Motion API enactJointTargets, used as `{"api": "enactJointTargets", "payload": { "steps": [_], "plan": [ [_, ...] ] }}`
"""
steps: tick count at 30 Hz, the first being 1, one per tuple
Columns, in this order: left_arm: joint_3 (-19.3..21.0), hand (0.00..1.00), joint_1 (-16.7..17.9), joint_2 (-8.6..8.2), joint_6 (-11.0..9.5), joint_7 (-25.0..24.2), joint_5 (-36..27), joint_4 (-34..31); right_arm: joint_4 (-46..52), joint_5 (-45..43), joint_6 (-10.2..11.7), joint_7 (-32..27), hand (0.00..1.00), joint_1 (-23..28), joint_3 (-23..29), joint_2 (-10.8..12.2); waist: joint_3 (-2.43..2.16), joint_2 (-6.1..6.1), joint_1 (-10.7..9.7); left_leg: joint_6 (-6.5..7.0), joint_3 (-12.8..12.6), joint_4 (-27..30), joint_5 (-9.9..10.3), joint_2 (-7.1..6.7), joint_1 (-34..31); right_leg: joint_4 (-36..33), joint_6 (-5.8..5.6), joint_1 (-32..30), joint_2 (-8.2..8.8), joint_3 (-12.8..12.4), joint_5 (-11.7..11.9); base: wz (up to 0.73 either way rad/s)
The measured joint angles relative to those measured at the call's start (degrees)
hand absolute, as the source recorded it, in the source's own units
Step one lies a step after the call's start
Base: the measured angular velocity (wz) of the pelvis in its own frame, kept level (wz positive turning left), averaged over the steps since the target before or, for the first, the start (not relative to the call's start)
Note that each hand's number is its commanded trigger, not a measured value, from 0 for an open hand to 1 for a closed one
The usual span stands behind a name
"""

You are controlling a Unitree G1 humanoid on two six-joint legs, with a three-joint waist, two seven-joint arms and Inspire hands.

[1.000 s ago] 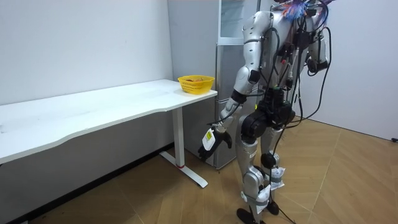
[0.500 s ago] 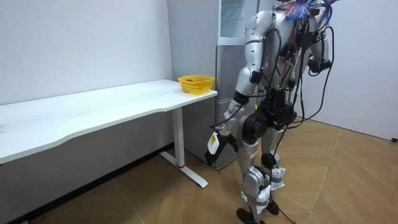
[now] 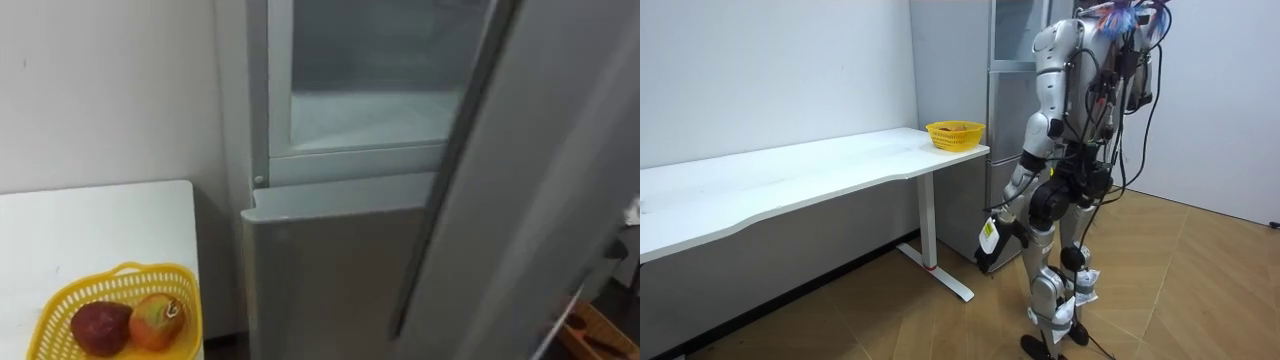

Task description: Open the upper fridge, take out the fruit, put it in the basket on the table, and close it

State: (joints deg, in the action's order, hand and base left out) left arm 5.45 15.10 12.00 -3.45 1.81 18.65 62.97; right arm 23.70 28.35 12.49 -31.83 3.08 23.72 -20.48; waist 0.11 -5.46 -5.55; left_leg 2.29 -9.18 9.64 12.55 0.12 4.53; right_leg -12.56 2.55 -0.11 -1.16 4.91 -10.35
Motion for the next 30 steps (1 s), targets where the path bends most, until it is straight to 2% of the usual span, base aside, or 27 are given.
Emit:
{"api": "enactJointTargets", "payload": {
  "steps": [5, 8, 10, 15, 19, 23, 26, 30],
  "plan": [
    [-0.03, 0.00, -0.45, -0.01, 0.79, 0.08, 1.23, -0.10, -1.03, 0.05, 0.00, 2.80, 0.00, -2.32, 0.00, -0.02, -0.03, -0.35, 0.64, 0.00, 1.20, 0.04, 0.01, -0.06, -0.24, 0.17, -0.04, 0.48, 0.13, 1.23, 0.03, 0.13],
    [0.02, 0.00, -0.88, -0.01, 0.89, 0.17, 1.29, -0.10, -2.41, -1.26, 0.01, 4.31, 0.00, -4.50, 0.01, -0.03, 0.08, -0.12, 0.89, 0.00, 1.83, 0.30, 0.01, -0.07, -0.05, 0.49, -0.01, 1.22, 0.29, 1.87, 0.06, 0.11],
    [0.02, 0.00, -1.10, 0.01, 0.89, 0.19, 1.29, -0.25, -2.56, -1.32, 0.01, 4.95, 0.00, -4.67, -0.07, -0.03, 0.02, 0.04, 1.34, -0.02, 1.97, 0.29, 0.03, 0.01, 0.15, 0.80, 0.04, 1.66, 0.32, 2.16, 0.09, 0.09],
    [-0.04, 0.00, -1.09, -0.05, 0.96, 0.45, 1.28, -0.33, -3.43, -1.78, 0.00, 5.51, 0.00, -4.75, -1.47, -0.04, 0.38, 0.67, 1.84, -0.20, 3.14, 0.82, 0.13, 0.01, 0.17, 0.95, 0.10, 2.21, 0.25, 2.35, 0.08, 0.08],
    [-0.12, 0.00, -0.96, -0.10, 0.99, 0.65, 1.29, -0.28, -5.48, -1.79, -0.06, 6.50, 0.00, -4.92, -2.50, -0.19, 0.42, 0.99, 2.54, -0.21, 3.12, 0.80, 0.12, 0.03, 0.12, 0.86, 0.13, 2.31, 0.20, 2.29, 0.09, 0.00],
    [-0.17, 0.00, -0.05, -0.23, 1.89, 0.80, 1.32, -0.97, -11.07, -1.62, -0.77, 8.60, 0.00, -7.67, -3.36, -0.29, 0.40, 0.52, 2.80, -0.22, 3.15, 0.87, 0.11, 0.05, 0.21, 0.88, 0.15, 2.68, 0.25, 2.58, 0.09, 0.01],
    [-0.43, 0.00, 0.06, -0.23, 2.31, 0.15, 1.30, -0.97, -14.01, -1.63, -2.51, 12.05, 0.00, -7.78, -5.75, -0.31, 0.26, -0.08, 2.95, -0.22, 3.27, 1.23, 0.12, 0.02, 0.22, 0.90, 0.16, 2.97, 0.40, 3.08, 0.10, 0.06],
    [-0.58, 0.00, 0.05, -0.36, 2.34, -0.09, 1.33, -1.04, -15.76, -2.08, -3.20, 15.36, 0.00, -7.77, -7.58, -0.31, 0.01, -0.62, 4.21, -0.22, 3.57, 1.26, 0.11, -0.05, 0.21, 0.90, 0.14, 2.98, 0.50, 3.21, 0.10, 0.01]
  ]
}}
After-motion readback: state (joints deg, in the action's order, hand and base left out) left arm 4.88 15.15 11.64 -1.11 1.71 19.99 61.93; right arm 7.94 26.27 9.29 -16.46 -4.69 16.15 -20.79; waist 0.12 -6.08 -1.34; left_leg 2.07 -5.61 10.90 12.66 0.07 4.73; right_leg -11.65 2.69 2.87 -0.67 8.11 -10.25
